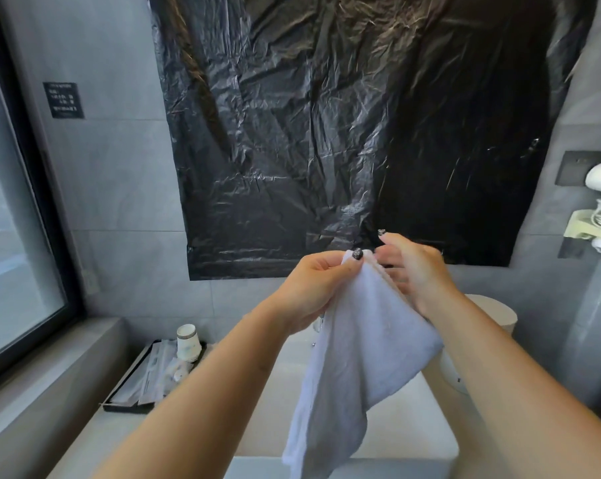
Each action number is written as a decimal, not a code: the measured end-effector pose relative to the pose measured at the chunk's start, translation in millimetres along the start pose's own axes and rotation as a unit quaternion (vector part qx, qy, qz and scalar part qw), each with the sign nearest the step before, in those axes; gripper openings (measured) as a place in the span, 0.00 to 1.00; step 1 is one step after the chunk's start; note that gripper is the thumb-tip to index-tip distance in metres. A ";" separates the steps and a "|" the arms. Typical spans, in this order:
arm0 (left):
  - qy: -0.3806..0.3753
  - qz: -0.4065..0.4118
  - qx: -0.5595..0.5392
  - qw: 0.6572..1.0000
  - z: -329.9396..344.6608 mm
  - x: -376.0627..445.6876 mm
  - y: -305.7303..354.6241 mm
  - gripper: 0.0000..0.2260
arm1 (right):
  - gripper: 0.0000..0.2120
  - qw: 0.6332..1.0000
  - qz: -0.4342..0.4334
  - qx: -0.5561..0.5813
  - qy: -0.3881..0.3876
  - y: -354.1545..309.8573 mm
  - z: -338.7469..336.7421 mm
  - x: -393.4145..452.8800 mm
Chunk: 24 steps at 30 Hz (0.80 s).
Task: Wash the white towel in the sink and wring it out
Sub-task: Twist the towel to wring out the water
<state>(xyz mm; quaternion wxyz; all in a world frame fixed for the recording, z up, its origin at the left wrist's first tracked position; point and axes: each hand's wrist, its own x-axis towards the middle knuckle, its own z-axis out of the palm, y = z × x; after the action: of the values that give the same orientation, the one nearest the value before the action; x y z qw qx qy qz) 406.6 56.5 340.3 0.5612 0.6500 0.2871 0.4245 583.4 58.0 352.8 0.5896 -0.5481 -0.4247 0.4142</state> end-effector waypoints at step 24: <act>0.217 0.035 0.118 0.968 -136.3 -75.4 8.1 0.10 | 0.08 0.845 -0.341 -0.388 -0.135 18.5 54.0 -25.9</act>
<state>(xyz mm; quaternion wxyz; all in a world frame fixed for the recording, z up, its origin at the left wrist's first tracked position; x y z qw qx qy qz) 250.9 57.0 332.2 0.3898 0.6135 0.4271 0.5379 523.7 50.2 335.1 0.3696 -0.4915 -0.7864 0.0578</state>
